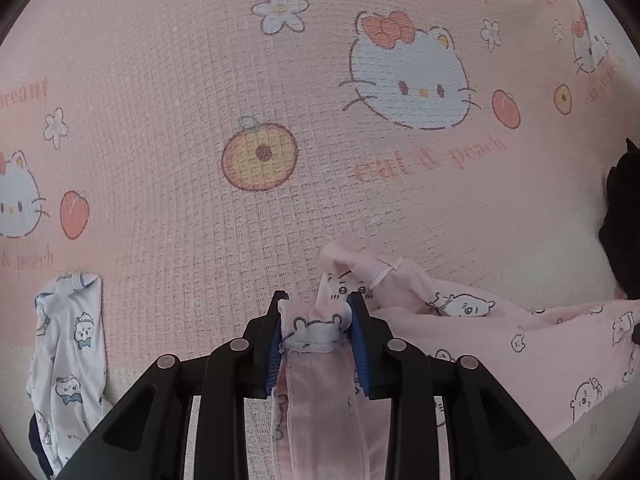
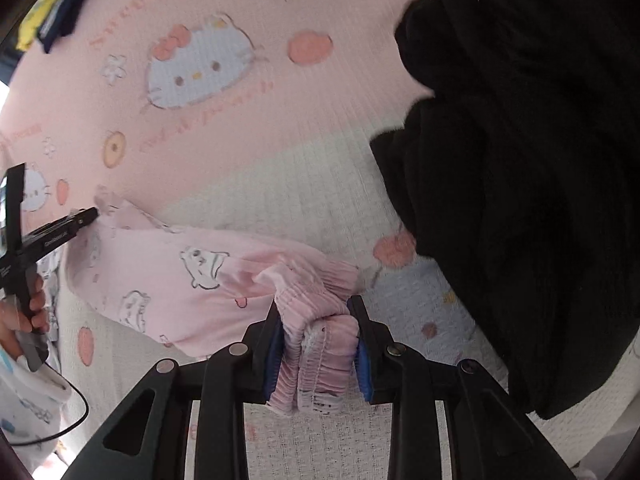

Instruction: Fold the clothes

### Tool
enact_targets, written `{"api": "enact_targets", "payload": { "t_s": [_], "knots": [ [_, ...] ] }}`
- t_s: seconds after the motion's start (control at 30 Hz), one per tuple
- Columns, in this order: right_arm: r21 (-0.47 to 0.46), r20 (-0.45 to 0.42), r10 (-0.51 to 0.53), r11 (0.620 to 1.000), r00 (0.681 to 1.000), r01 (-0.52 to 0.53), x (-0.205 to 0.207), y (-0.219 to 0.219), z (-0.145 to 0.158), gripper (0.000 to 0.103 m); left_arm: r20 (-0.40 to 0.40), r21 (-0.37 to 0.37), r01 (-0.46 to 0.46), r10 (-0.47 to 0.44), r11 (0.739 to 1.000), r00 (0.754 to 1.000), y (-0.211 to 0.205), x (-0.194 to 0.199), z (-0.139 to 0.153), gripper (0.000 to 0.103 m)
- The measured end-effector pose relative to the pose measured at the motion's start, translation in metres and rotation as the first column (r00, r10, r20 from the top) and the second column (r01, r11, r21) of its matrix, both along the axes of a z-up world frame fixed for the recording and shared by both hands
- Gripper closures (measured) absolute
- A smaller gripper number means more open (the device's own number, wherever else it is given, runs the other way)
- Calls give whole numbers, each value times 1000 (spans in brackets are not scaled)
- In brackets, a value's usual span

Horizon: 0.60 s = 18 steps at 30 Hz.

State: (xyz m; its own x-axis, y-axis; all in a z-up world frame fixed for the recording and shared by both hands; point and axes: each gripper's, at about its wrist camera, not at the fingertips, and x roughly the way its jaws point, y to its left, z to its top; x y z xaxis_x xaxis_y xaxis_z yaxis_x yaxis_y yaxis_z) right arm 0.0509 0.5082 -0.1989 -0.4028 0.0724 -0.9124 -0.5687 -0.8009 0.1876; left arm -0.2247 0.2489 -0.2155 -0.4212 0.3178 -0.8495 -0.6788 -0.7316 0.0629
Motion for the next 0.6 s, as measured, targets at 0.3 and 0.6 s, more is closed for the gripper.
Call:
{"api": "enact_targets", "payload": {
  "t_s": [0.3, 0.6],
  "knots": [
    [11, 34, -36, 999, 999, 35, -5, 6, -14, 74, -21, -37, -34, 33, 999, 999, -4, -3, -15, 76],
    [32, 17, -47, 998, 999, 46, 4, 1, -6, 40, 191, 120, -95, 71, 988, 979, -23, -12, 7, 74]
  ]
}}
